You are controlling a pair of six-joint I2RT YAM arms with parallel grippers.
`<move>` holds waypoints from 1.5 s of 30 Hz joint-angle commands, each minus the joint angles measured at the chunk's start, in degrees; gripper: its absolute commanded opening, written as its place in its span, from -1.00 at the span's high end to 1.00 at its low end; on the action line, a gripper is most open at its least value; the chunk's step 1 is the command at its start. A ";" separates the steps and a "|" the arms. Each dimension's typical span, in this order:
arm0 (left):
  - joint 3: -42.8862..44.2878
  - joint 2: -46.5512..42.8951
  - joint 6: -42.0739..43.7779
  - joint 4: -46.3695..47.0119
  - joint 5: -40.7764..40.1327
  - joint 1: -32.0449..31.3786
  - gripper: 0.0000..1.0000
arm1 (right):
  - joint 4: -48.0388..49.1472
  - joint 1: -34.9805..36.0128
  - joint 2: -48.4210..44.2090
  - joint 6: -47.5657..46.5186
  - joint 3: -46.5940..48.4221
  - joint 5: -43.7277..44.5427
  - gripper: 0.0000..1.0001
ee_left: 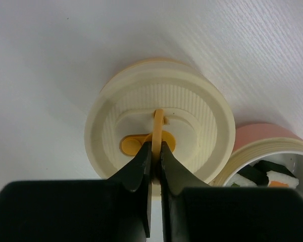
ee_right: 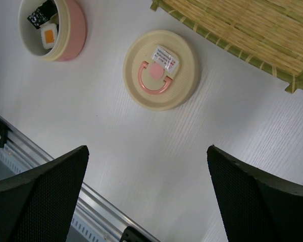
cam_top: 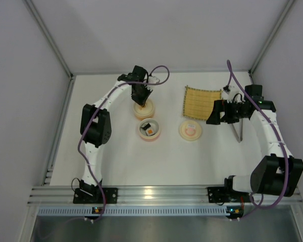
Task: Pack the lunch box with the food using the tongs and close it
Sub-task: Close the box lid on the packing box.
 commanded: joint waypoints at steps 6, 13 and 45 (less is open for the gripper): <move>0.14 0.72 19.24 -8.55 2.05 1.36 1.00 | 2.62 -0.73 -0.73 -0.71 0.71 -1.68 -0.99; 0.23 0.72 35.33 -11.02 3.54 1.53 0.98 | 2.53 -0.73 -0.64 -0.62 0.80 -1.59 -0.99; -3.45 -16.33 -35.36 -3.63 -5.15 7.25 -0.96 | 2.27 -0.73 -1.79 -0.88 0.62 -2.47 -0.99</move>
